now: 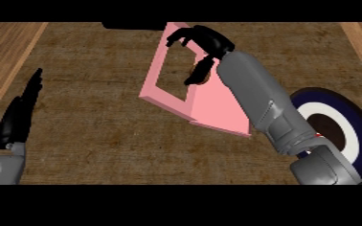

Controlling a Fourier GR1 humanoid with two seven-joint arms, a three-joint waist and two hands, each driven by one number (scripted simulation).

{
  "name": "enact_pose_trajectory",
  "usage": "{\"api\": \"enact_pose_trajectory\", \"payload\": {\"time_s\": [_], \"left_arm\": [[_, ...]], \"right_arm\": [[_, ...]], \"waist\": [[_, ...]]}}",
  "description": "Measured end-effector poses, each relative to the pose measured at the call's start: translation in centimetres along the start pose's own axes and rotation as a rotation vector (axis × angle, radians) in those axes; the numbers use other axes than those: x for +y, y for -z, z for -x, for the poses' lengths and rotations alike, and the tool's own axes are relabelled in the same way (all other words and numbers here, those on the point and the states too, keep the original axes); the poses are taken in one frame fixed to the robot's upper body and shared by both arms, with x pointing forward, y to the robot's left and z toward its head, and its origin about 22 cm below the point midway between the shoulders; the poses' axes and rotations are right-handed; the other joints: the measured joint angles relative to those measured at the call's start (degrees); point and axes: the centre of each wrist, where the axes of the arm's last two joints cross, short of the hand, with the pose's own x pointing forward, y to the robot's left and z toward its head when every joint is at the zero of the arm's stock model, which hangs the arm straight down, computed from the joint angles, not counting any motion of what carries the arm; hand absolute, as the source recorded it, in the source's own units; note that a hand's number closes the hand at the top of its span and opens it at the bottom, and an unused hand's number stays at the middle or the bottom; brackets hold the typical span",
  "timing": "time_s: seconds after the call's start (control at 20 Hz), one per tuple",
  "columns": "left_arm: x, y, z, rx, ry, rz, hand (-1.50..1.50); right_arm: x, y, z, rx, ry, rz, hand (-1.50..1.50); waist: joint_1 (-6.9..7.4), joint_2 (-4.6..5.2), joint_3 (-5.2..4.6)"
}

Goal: Pick the pear from the plate and place it in the cardboard box

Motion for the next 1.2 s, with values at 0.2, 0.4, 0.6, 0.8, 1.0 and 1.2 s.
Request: {"api": "enact_pose_trajectory", "payload": {"time_s": [0.2,0.4,0.6,0.8,1.0,1.2], "left_arm": [[-0.6,-0.1,-0.3,-0.004,-0.006,0.005,0.00],[-0.4,-0.1,-0.1,0.006,-0.008,0.005,0.00],[-0.4,-0.1,-0.3,0.000,-0.008,0.003,0.00],[-0.7,-0.7,0.0,0.001,-0.009,0.005,0.00],[-0.7,-0.9,0.0,-0.006,-0.004,0.007,0.00],[-0.8,-0.6,-0.4,-0.016,-0.007,0.011,0.00]], "right_arm": [[0.2,0.2,-0.1,-0.057,0.057,0.048,-1.50],[-1.1,-0.3,0.4,-0.114,0.148,0.141,-1.50],[-3.2,-1.3,1.4,-0.131,0.268,0.244,-1.50],[-6.9,-3.4,2.9,-0.138,0.351,0.305,-1.50],[-10.2,-6.6,5.1,-0.133,0.410,0.347,-1.50],[-13.4,-10.4,7.1,-0.103,0.420,0.398,-1.50]], "waist": [[0.01,0.05,0.01],[0.00,0.06,0.02],[0.14,0.15,0.03],[0.30,0.19,0.04],[0.62,0.41,0.05],[0.93,0.72,0.08]]}}
